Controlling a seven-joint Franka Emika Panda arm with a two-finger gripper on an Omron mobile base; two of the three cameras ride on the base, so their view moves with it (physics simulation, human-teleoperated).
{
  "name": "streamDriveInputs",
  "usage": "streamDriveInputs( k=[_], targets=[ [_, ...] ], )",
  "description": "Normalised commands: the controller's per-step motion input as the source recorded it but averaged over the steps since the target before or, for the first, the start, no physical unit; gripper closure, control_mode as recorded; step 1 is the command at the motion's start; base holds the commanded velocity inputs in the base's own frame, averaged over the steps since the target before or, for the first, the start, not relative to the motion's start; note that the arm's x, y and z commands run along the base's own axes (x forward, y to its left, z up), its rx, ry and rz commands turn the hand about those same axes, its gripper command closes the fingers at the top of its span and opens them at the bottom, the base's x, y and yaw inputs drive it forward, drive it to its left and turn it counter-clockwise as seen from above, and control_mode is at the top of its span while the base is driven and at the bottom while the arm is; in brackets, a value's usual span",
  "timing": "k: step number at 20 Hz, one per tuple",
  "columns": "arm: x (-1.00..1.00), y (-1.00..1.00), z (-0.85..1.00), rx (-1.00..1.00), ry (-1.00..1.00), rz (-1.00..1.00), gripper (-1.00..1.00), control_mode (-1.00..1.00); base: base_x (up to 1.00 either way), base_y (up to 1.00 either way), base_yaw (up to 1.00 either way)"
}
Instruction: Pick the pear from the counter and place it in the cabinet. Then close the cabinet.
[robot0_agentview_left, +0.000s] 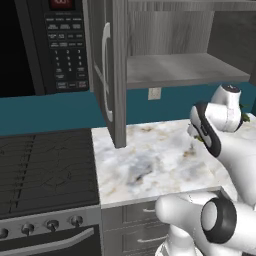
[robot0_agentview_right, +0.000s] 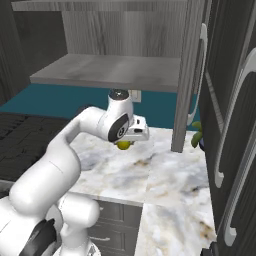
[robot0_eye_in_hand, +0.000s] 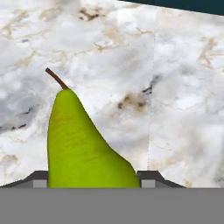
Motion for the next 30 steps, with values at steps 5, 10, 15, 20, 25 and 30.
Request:
streamDriveInputs(
  k=[5, 10, 15, 20, 25, 30],
  targets=[
    [0.00, 0.00, 1.00, 0.00, -0.19, 0.00, 1.00, -1.00, 0.00, 0.00, 0.00],
    [0.09, 0.00, 1.00, 0.00, -0.28, 0.00, 1.00, -1.00, 0.00, 0.00, 0.00],
    [0.20, 0.00, 0.97, 0.00, -0.31, 0.00, 1.00, -1.00, 0.00, 0.00, 0.00],
    [0.28, 0.00, 0.89, 0.00, -0.40, 0.00, 1.00, -1.00, 0.00, 0.00, 0.00],
    [0.53, 0.07, 0.68, 0.00, -0.27, -0.01, 1.00, -1.00, 0.00, 0.00, 0.00],
    [0.99, 0.28, 0.11, 0.00, -0.04, -0.03, 1.00, -1.00, 0.00, 0.00, 0.00]
  ],
)
